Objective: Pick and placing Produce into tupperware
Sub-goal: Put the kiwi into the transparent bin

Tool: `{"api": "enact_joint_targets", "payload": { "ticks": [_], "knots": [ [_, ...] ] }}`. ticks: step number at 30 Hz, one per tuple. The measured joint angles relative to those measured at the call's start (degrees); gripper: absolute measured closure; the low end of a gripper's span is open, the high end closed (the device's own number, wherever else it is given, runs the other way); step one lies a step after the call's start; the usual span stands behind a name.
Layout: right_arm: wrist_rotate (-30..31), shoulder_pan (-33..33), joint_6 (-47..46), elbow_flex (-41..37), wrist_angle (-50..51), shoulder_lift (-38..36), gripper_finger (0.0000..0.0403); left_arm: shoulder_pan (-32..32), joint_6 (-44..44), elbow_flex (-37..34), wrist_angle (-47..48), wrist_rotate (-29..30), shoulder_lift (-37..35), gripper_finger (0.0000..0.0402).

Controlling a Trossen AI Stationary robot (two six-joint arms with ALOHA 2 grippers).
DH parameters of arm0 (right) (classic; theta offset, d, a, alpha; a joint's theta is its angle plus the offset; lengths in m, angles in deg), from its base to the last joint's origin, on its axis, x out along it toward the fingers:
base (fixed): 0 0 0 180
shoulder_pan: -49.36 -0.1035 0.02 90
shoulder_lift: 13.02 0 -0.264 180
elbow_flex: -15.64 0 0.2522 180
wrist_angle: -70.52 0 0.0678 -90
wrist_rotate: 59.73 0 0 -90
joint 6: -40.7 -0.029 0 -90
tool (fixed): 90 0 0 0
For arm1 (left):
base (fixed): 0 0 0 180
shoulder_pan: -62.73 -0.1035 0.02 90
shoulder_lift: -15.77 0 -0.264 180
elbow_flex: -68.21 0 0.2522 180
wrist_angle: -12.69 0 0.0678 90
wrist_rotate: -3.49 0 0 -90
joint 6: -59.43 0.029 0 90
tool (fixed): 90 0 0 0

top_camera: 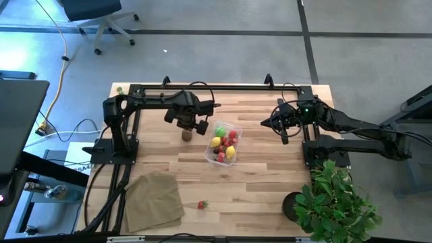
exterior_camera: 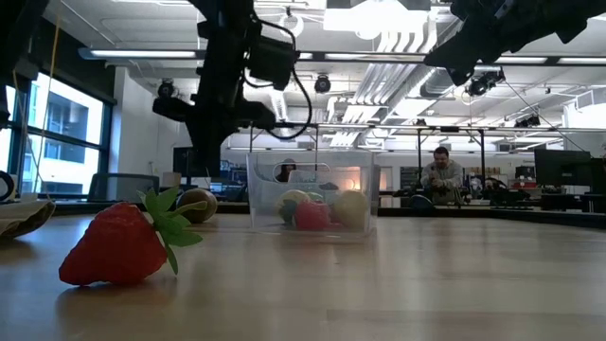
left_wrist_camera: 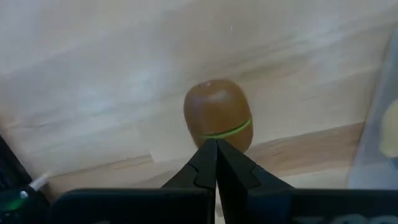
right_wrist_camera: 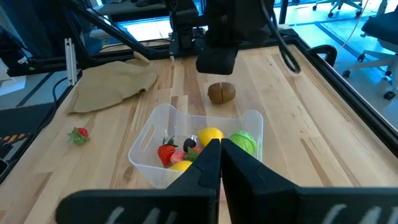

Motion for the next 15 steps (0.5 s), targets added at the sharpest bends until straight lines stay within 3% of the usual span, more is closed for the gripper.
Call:
{"api": "enact_joint_targets", "payload": {
  "ticks": [9, 15],
  "knots": [
    [0.0, 0.0, 0.0, 0.0, 0.0, 0.0, 0.0398, 0.0, -2.1, -4.2, -3.9, -3.5, -0.8, 0.0397],
    [0.0, 0.0, 0.0, 0.0, 0.3, 0.0, 0.0398, 0.0, -3.2, -4.2, -5.2, -3.2, -0.7, 0.0351]
  ]
}}
